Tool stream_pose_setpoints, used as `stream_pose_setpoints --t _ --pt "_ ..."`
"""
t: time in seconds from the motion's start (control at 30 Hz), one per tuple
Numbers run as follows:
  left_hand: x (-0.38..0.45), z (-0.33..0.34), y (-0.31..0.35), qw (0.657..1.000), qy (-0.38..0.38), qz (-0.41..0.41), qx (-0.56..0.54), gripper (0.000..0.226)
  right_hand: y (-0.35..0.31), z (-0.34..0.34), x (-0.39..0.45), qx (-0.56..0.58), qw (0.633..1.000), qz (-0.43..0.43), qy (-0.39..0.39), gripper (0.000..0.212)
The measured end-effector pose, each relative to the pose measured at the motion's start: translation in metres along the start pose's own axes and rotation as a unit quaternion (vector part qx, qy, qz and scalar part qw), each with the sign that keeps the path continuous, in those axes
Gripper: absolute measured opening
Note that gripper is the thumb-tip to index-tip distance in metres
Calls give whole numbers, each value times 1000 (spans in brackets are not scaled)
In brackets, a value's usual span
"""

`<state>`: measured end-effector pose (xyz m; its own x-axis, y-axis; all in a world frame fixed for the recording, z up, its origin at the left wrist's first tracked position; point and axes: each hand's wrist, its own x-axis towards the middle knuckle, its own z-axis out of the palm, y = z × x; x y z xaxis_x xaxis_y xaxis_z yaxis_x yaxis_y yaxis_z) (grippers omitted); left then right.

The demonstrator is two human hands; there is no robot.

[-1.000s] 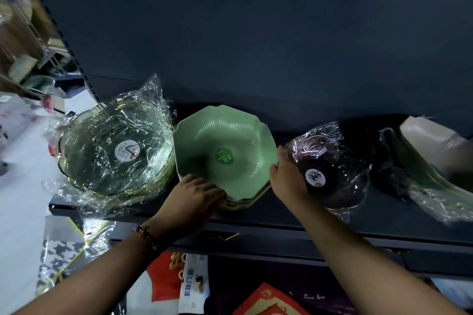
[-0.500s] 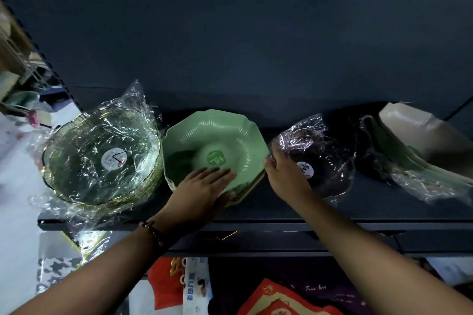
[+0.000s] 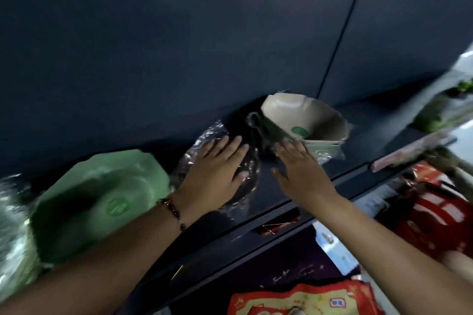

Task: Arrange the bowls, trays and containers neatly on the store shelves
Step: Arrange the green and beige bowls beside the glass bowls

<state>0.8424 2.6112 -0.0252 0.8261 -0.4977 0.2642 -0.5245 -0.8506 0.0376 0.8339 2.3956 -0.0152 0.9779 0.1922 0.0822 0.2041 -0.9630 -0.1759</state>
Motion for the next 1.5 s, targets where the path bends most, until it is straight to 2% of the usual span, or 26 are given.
stream_pose_setpoints --t 0.13,0.37,0.43,0.53,0.67,0.77,0.83,0.9,1.0,1.03,1.13,1.17,1.23,1.37,1.5 --pt "67 17 52 998 7 54 -19 59 65 -13 -8 3 996 87 1 64" --pt "157 54 113 994 -20 107 -16 54 137 -14 -11 52 987 149 12 68" --pt "172 63 120 994 -17 107 -22 44 150 -12 -10 80 983 163 15 68" --pt "185 62 126 995 -17 97 -11 12 166 -7 -10 121 975 184 14 67" --pt "189 57 130 996 -19 83 25 10 175 -4 -14 212 954 213 21 63" --pt "190 54 130 997 33 71 -11 5 176 -7 -15 288 925 245 47 60" --pt "189 44 125 994 69 43 -68 11 174 -12 -13 332 904 260 75 57" --pt "184 31 118 989 94 24 -114 16 170 -20 -10 400 870 270 106 52" --pt "164 12 113 984 108 47 -132 15 160 -31 -6 494 807 290 145 37" --pt "157 7 112 982 117 58 -135 15 156 -34 -4 533 776 299 155 31" --pt "130 -9 105 974 152 94 -140 16 145 -47 -2 697 615 328 167 23" --pt "118 -13 100 972 160 105 -135 16 140 -51 -4 726 584 323 164 24" --pt "90 -19 89 970 176 120 -121 16 129 -56 -6 741 576 311 151 27" --pt "30 -26 61 971 191 104 -102 14 87 -53 -15 732 592 314 122 11" --pt "-37 -21 30 971 203 19 -126 12 31 -25 -25 728 609 302 87 14"
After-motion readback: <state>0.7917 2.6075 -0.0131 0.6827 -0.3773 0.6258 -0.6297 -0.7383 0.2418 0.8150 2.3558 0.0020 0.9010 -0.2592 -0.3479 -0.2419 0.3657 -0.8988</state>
